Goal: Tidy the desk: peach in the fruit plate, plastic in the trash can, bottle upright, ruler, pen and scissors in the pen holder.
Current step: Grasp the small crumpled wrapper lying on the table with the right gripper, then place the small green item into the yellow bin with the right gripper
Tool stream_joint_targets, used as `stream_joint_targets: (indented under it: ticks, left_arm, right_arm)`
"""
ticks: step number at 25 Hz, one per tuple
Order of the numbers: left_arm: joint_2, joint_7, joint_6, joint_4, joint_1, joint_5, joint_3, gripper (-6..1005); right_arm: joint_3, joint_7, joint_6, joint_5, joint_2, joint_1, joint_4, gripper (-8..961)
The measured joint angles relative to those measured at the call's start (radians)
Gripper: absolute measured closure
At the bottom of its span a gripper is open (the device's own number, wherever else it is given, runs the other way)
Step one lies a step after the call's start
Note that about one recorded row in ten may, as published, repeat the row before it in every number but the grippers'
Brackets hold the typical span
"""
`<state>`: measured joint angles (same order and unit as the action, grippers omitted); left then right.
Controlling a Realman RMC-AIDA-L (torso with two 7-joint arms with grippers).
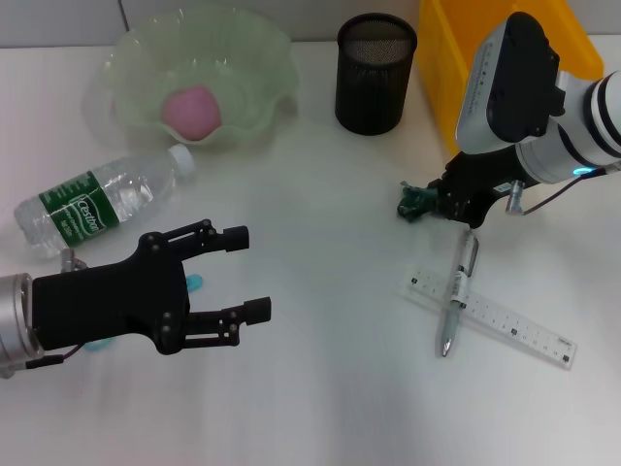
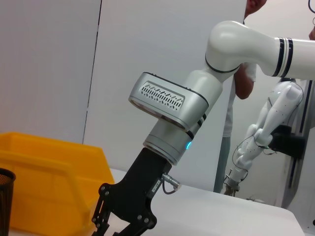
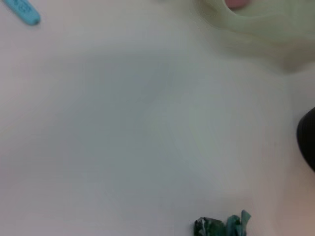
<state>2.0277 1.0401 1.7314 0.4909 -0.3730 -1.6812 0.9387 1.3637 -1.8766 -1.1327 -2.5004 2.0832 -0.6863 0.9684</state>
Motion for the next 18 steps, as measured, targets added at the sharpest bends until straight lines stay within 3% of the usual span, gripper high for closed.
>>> stream_joint_targets:
  ticks: [1,11,18]
  left_arm:
    - [0.0,0.0,0.002,0.0,0.0,0.0,-0.001,154]
    - [-0.003,0.0,0.011,0.0,0.001,0.0,-0.013,156]
    - [-0.004,0.0,0.017,0.0,0.0,0.0,-0.014,157]
  right_arm:
    - [-0.001,0.0,0.0,0.0,0.0,0.0,0.0,523]
    - [-0.012,-0.004,-0.035,0.039,0.0,0.016,0.036,930]
    - [-0.067,0.0,-0.134,0.083,-0.003,0.028,0.094,956]
